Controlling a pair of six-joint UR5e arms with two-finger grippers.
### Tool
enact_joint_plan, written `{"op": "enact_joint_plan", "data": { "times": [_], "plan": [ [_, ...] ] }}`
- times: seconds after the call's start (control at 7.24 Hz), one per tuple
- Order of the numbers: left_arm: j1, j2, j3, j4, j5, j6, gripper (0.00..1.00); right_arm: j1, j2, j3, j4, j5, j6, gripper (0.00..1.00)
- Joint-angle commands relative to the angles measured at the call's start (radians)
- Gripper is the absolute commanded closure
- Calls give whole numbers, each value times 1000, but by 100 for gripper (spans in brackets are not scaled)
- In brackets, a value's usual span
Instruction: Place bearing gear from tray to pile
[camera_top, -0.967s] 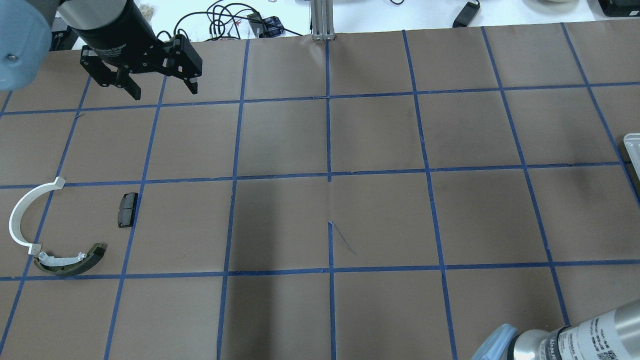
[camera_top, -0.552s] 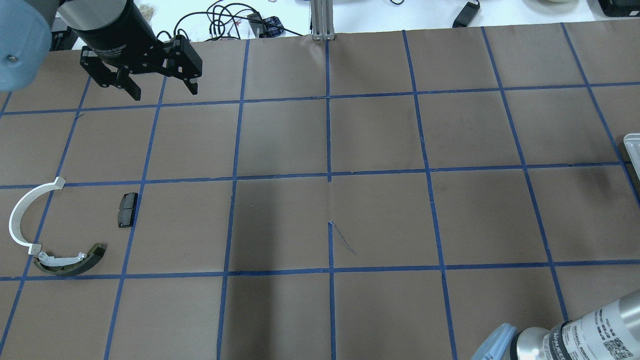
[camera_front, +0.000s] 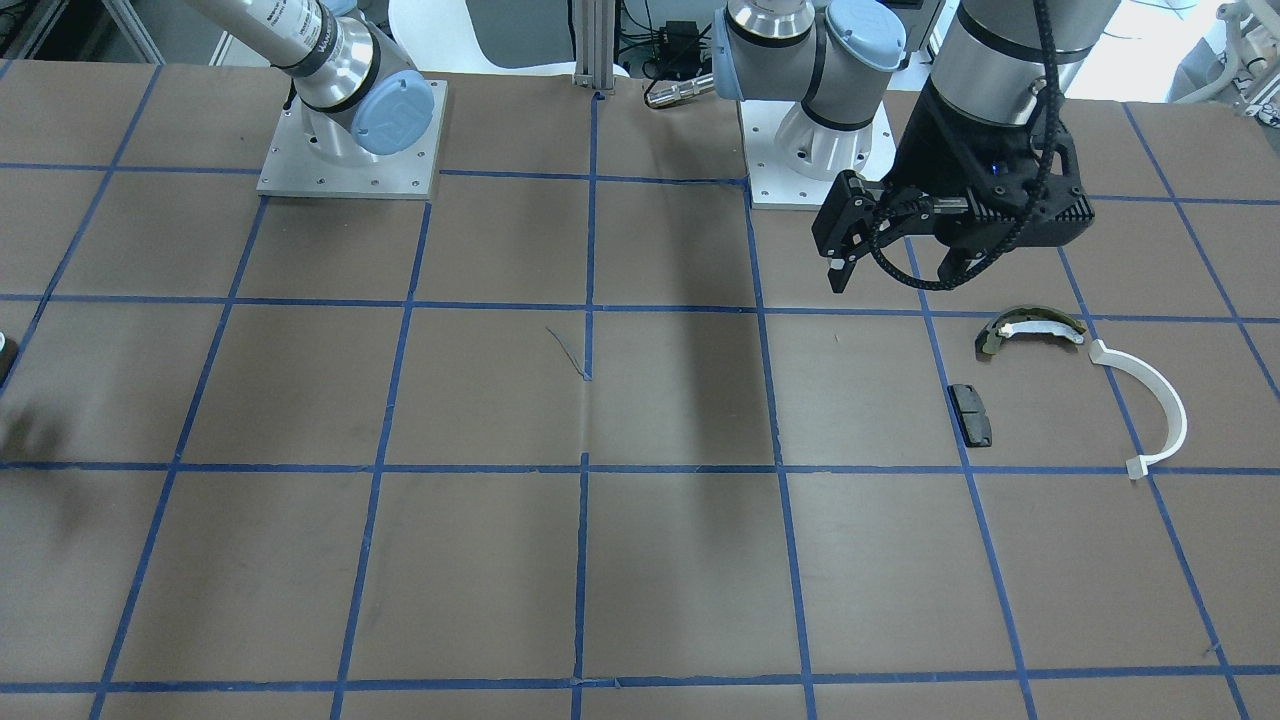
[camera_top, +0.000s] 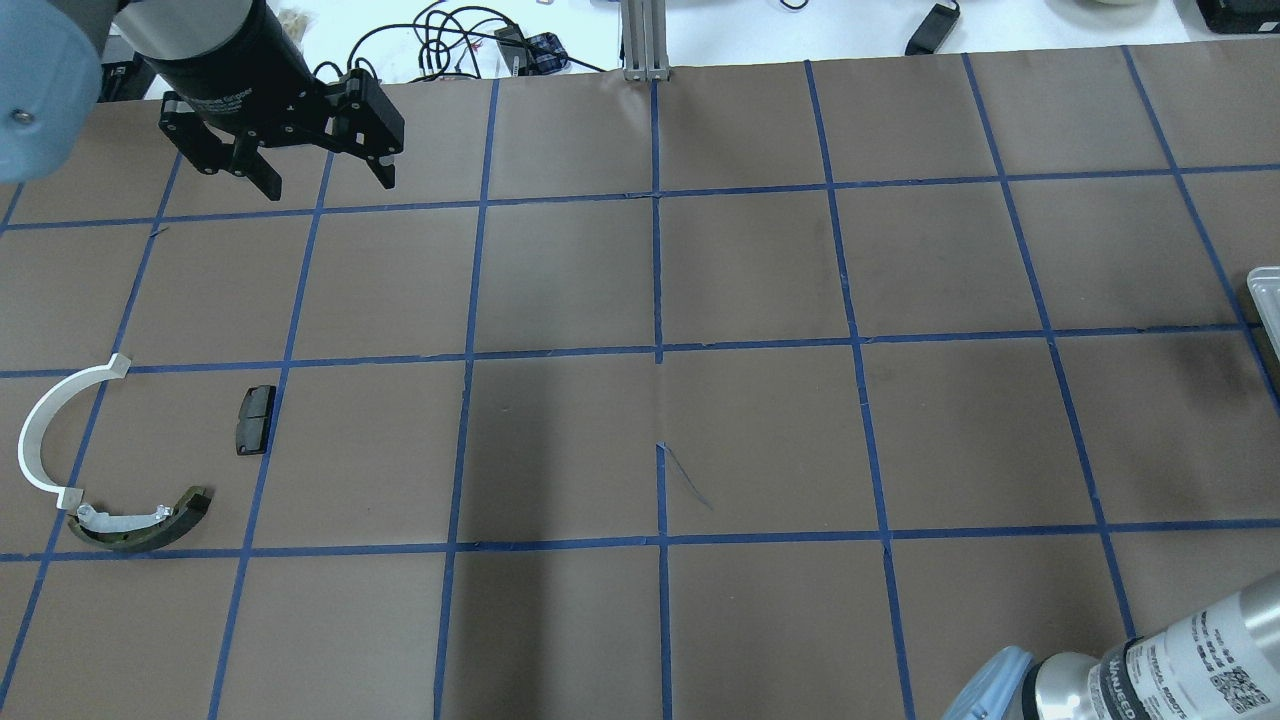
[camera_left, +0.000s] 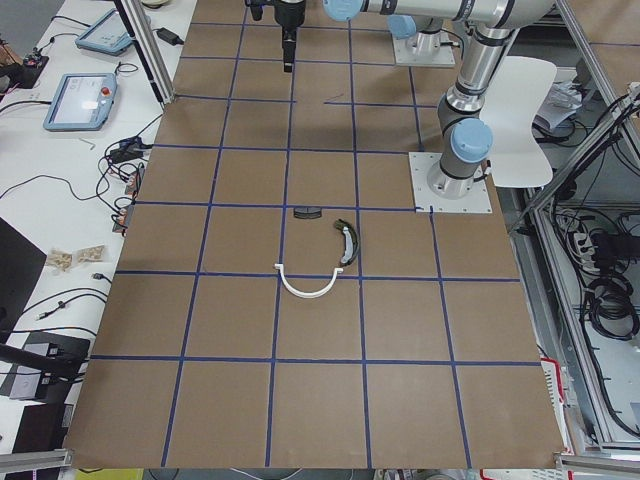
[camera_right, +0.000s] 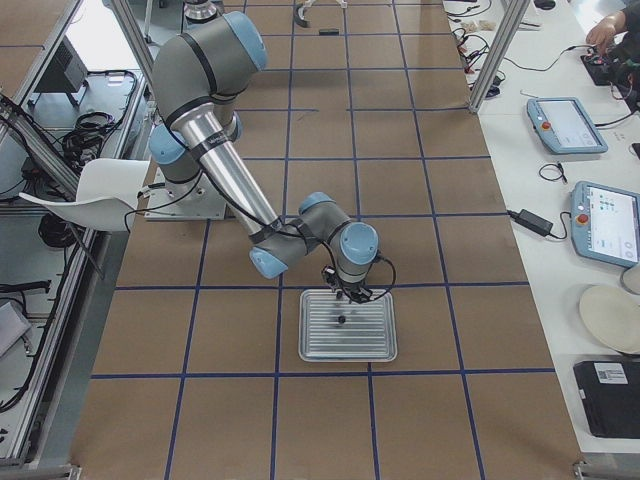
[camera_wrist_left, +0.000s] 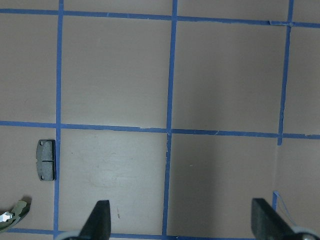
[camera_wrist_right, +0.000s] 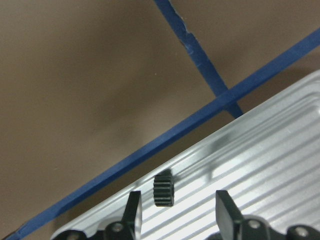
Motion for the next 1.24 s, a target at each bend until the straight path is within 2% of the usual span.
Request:
{"op": "enact_joint_plan", "data": {
  "times": [0.0, 0.14, 0.28, 0.55, 0.83, 1.1],
  "plan": [
    [0, 1, 1, 0, -1, 0, 0, 0, 14, 2, 7, -7, 5, 41],
    [0, 0, 1, 0, -1, 0, 0, 0, 14, 2, 10, -7, 5, 41],
    [0, 1, 2, 0, 1, 0, 0, 0, 14, 2, 10, -8, 6, 47],
    [0, 0, 3, 0, 1, 0, 0, 0, 12, -2, 10, -63, 6, 100],
    [0, 1, 1, 0, 1, 2, 0, 0, 2, -8, 18, -118, 52, 100],
    [-2, 3, -4, 0, 1, 2, 0, 9, -43, -14, 24, -122, 64, 100]
  ]
}}
